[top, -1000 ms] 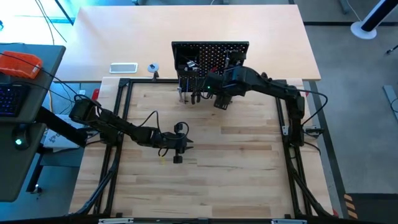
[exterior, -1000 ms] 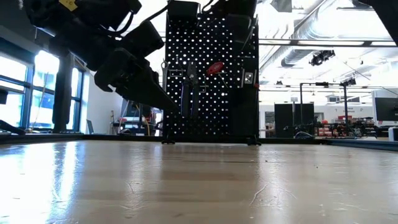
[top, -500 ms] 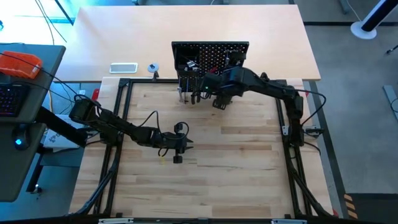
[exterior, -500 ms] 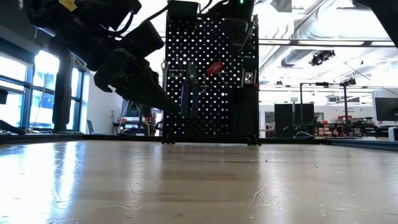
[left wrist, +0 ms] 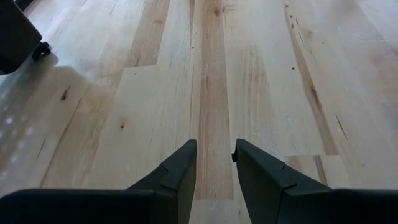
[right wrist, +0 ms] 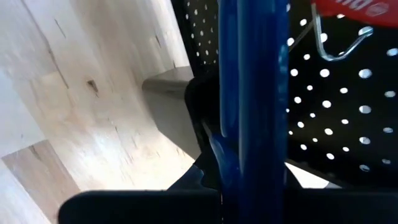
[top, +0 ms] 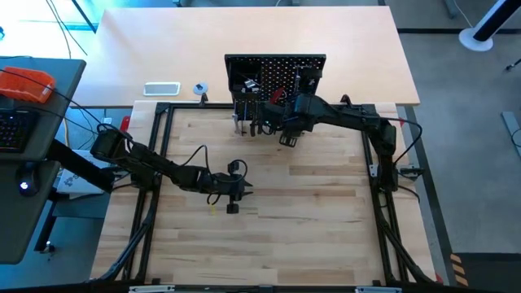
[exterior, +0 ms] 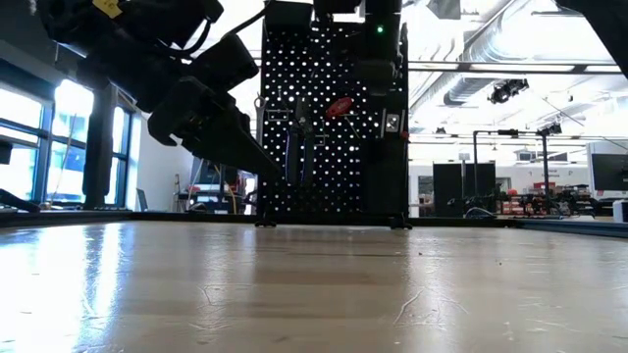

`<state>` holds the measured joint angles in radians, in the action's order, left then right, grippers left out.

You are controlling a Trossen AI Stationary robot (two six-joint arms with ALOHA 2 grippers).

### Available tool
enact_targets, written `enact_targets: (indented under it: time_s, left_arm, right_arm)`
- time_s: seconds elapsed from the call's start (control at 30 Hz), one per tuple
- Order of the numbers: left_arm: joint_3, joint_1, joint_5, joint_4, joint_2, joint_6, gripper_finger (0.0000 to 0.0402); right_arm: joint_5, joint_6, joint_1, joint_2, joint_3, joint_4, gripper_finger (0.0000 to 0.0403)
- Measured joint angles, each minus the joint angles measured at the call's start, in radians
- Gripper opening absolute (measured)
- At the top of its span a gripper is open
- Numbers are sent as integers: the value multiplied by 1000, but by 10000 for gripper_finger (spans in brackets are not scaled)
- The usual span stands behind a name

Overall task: Hang tools onto peg board
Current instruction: Put the pick tool into the bottom bin on the pegboard

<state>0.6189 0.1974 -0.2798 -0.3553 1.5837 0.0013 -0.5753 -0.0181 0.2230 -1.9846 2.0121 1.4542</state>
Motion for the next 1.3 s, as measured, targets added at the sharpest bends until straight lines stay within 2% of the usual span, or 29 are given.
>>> enact_targets:
  time_s: [0.67,0.77,1.03,1.3]
  left_arm:
    - [0,0,0,12,0,-8,106]
    - [0,0,0,17,0,-8,106]
    - [0,0,0,19,0,-16,106]
    - [0,0,0,21,0,-16,106]
  right_arm:
    - [12,0,19,0,0,-3,1]
    - [11,0,19,0,0,-3,16]
    - [-31,-34,19,0,0,8,96]
    - [-44,-52,15,0,0,29,105]
